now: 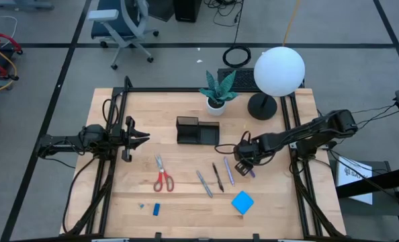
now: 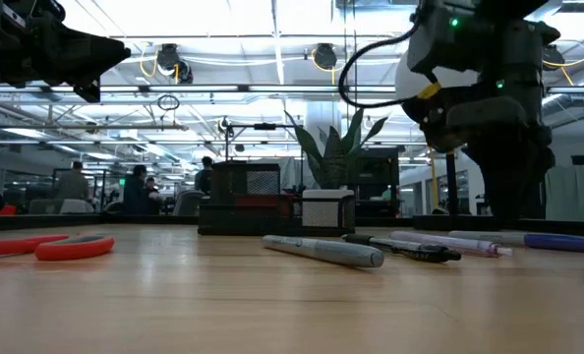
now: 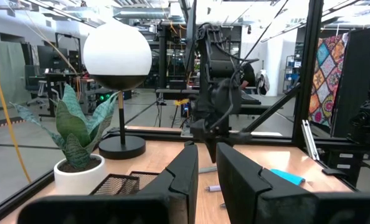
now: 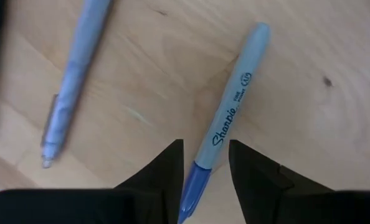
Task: Pick and place office supplies into organizer
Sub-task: Put the blue marker into the black desk organizer
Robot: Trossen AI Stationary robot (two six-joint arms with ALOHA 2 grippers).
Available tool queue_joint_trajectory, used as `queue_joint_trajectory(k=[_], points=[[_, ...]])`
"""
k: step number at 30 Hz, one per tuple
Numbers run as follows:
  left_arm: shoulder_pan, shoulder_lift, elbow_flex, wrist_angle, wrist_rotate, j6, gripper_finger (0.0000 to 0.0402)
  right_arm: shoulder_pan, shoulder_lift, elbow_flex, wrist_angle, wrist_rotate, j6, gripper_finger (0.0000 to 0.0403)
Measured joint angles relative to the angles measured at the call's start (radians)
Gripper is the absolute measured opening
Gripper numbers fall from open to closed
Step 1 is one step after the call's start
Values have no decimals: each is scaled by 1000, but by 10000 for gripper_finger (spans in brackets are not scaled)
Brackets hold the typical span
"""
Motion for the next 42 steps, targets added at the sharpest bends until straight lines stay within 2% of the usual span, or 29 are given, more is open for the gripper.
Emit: queue_joint_trajectory(k=[13,19,30,42], points=[[0,0,0,0,-1,3,67,-6,39,0,8,12,-24,118],[0,0,0,0,-1,13,67,-6,48,0,-22,39,-26,104],[0,0,0,0,-1,14,67,-6,164,4,-16,6,-73,84],[0,0,0,0,-1,14,67,-6,103,1,10,41,-82,82]])
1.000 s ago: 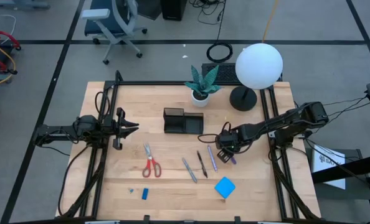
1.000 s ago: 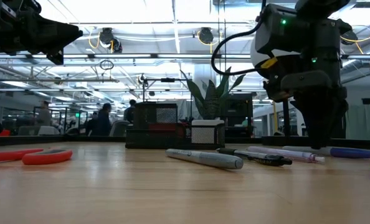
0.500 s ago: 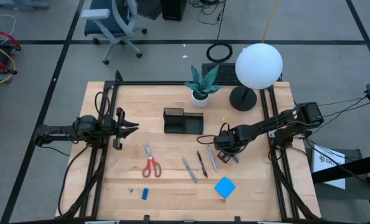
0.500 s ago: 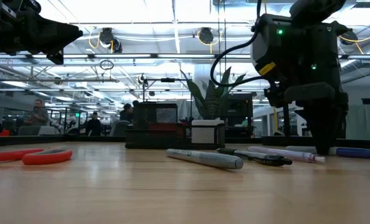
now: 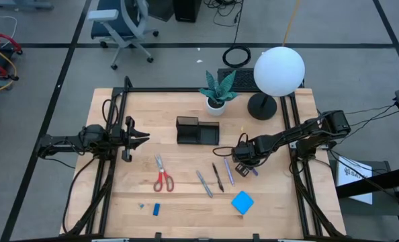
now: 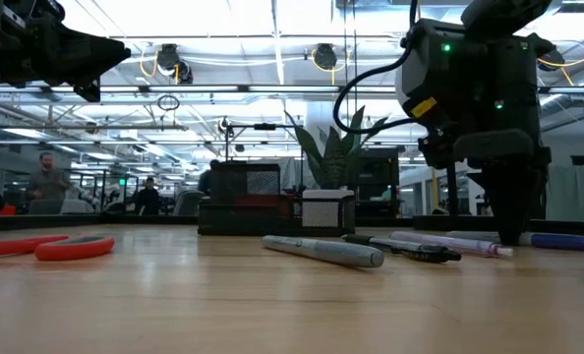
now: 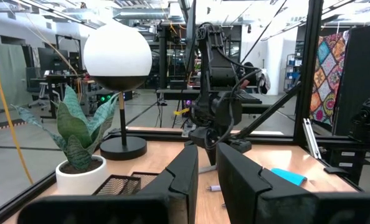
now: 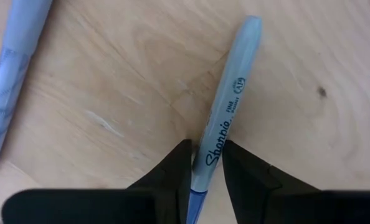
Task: Pick and place office supplies into organizer
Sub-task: Put the blue marker into the black desk organizer
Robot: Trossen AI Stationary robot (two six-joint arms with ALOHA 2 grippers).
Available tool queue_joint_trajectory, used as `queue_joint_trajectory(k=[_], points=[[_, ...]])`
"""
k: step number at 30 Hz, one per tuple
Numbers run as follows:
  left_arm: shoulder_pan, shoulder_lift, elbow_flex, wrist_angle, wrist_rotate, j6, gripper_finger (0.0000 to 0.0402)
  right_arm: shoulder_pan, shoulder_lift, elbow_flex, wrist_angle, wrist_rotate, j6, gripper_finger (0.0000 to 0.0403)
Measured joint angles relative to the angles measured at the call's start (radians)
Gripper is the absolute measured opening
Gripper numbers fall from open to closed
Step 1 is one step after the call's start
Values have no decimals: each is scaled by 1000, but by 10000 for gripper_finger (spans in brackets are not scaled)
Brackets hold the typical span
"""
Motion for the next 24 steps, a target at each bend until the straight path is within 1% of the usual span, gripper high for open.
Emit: queue_joint_trajectory(k=[2,8,24], points=[[0,0,0,0,0,0,67,0,-3,0,0,5,-11,73],[0,0,0,0,0,0,67,0,-4,0,7,10,-60,27],[0,0,0,0,0,-4,67,-23,-6,-1,12,-9,-127,27]])
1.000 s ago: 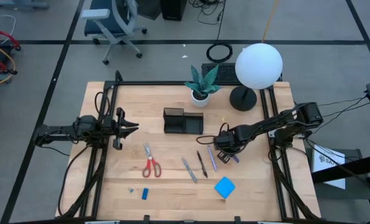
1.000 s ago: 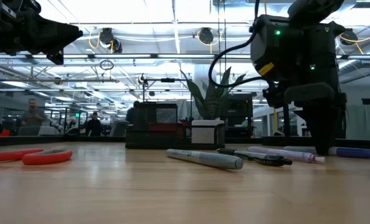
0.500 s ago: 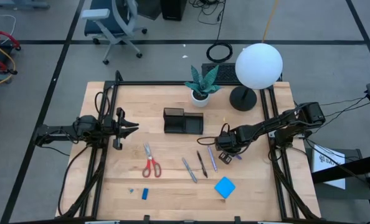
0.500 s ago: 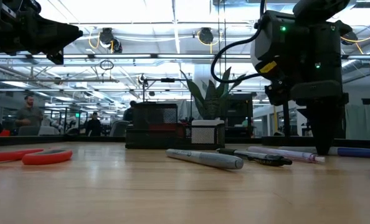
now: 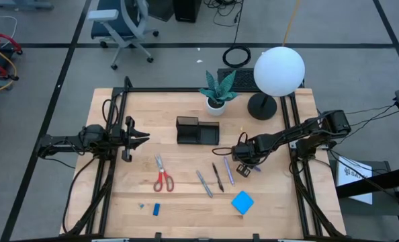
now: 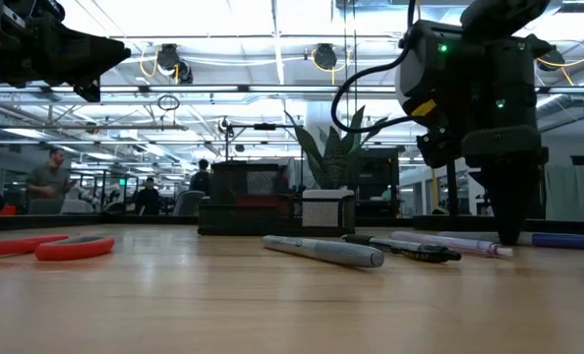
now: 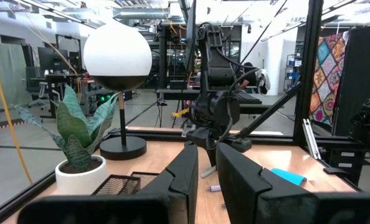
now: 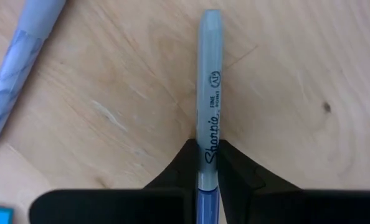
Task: Pick and place office supplies into organizer
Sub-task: Put the blue marker into the black desk organizer
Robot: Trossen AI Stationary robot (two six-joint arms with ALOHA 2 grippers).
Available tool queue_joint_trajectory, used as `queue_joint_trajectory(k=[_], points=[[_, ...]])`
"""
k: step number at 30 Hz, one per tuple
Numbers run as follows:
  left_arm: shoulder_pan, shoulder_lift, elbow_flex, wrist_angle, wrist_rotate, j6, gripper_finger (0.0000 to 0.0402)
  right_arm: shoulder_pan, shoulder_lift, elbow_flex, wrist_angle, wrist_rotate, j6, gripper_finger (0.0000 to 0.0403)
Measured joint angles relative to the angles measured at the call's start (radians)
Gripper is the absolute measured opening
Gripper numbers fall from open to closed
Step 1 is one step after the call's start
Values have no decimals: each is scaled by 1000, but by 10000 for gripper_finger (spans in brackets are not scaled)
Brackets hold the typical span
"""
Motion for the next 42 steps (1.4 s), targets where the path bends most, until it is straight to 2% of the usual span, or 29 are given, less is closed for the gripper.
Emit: queue_joint_trajectory(k=[15,33,42], points=[[0,0,0,15,0,-17,67,-18,-122,-2,203,23,-107,26],[0,0,0,40,-2,-89,67,-111,-182,0,489,31,-368,26],[0,0,0,39,-85,-162,67,-125,-191,0,664,31,-481,26]])
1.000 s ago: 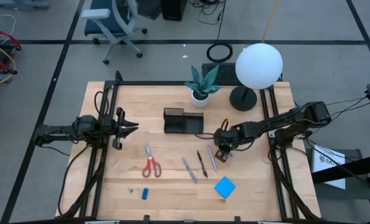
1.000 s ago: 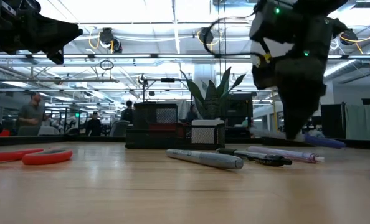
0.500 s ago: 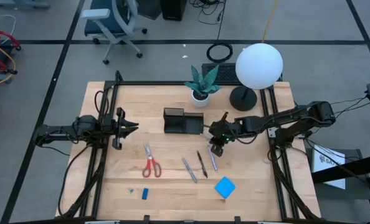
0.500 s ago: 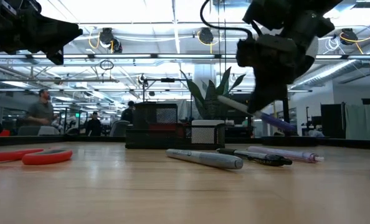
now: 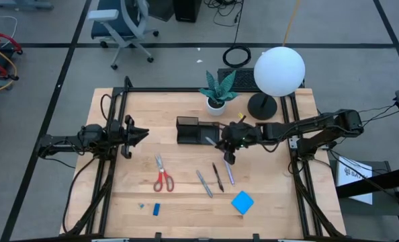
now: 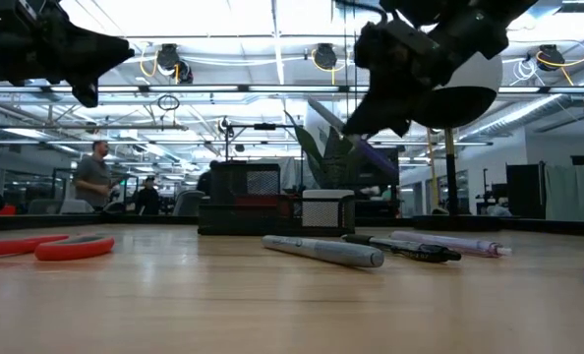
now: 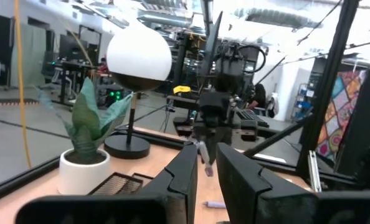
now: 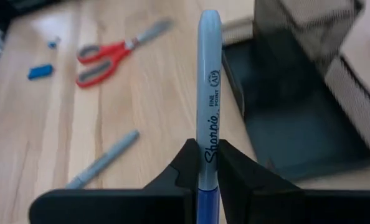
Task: Pick and place office supplies into organizer
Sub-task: Put the blue marker into the black desk organizer
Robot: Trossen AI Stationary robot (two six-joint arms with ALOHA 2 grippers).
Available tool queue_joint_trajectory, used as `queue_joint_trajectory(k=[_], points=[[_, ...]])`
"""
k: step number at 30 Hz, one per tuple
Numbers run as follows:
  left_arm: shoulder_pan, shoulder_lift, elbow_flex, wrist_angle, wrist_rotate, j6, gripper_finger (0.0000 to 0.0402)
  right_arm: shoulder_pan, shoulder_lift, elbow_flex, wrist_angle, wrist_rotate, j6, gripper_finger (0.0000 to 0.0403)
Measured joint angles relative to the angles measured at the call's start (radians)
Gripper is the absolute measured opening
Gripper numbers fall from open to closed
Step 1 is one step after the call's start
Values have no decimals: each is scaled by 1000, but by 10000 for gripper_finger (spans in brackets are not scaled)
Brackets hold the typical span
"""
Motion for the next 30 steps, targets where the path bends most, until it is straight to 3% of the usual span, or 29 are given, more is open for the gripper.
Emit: queue_joint_trajectory(k=[14,25,30], points=[[0,59,0,100,18,-35,72,-4,0,1,302,-4,-141,26],[0,332,0,450,22,-50,198,18,0,1,372,-4,-153,26],[0,491,17,586,38,-72,224,54,7,1,414,-4,-153,26]])
